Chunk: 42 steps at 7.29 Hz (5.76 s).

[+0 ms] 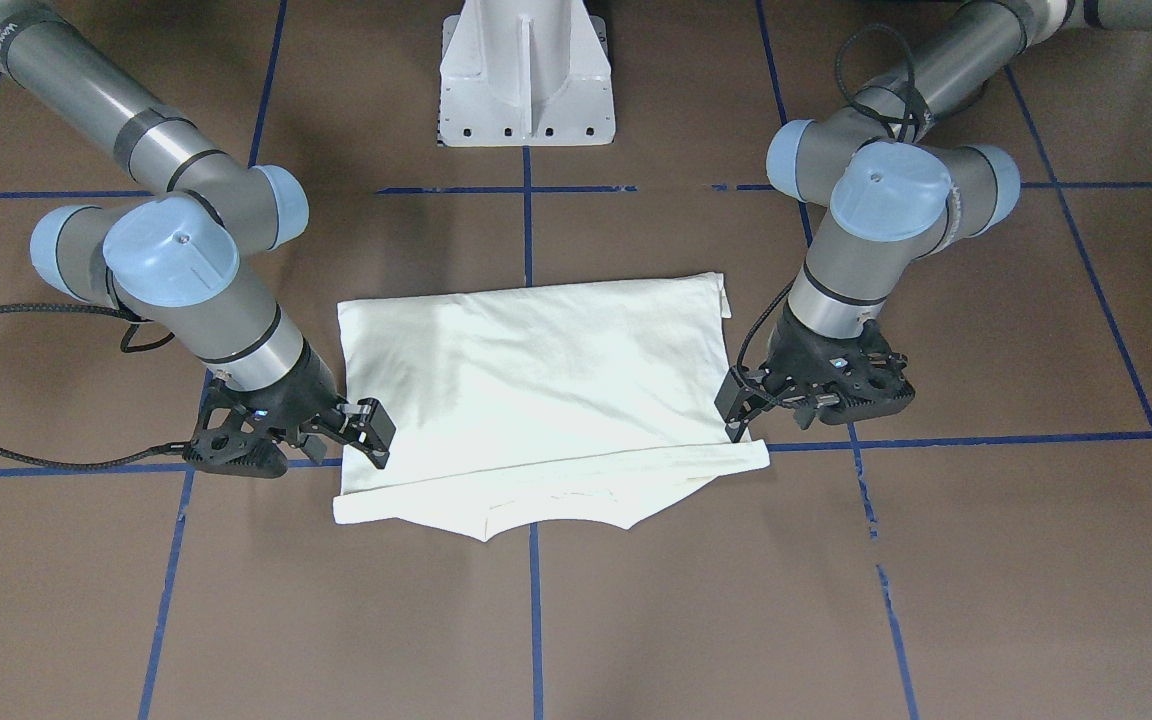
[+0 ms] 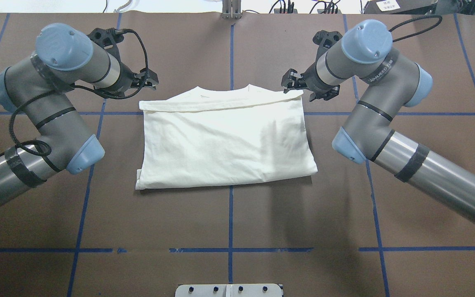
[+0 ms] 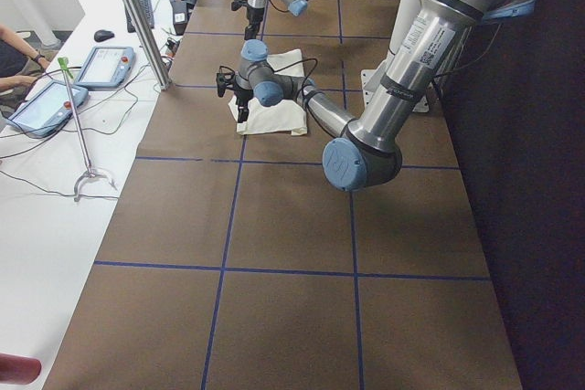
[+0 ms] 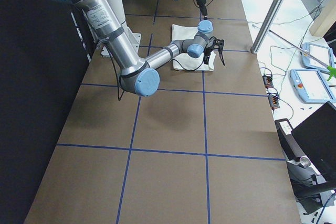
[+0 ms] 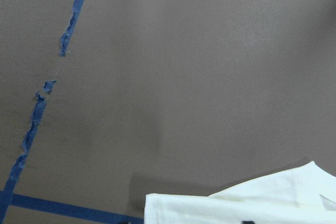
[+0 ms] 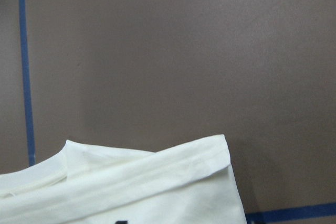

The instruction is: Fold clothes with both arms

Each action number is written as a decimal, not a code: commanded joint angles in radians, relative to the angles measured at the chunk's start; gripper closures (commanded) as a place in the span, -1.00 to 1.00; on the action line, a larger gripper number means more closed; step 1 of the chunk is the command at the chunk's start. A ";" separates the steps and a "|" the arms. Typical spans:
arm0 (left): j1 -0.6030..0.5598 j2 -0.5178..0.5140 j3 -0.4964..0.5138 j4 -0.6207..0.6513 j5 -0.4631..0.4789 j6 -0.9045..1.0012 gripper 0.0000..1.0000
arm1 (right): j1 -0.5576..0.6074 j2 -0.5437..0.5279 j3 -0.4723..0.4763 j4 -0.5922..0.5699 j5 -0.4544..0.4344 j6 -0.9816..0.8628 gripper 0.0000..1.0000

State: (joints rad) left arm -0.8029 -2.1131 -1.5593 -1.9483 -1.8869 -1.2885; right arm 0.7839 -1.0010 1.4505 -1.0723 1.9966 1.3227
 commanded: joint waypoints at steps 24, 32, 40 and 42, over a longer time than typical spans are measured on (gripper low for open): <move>0.099 -0.007 -0.114 0.038 0.031 -0.138 -1.00 | -0.791 -0.630 0.771 -0.196 -0.205 0.279 0.56; 0.453 0.051 -0.208 0.075 0.097 -0.656 -0.76 | -0.347 -0.585 0.852 0.008 -0.200 0.273 -1.00; 0.496 0.064 -0.254 0.209 0.123 -0.670 -0.31 | -0.344 -0.573 0.827 0.008 -0.200 0.273 -1.00; 0.496 0.064 -0.254 0.209 0.132 -0.664 0.87 | -0.344 -0.574 0.827 0.006 -0.200 0.273 -1.00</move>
State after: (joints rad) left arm -0.3069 -2.0493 -1.8136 -1.7395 -1.7612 -1.9575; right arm 0.4402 -1.5742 2.2780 -1.0656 1.7961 1.5960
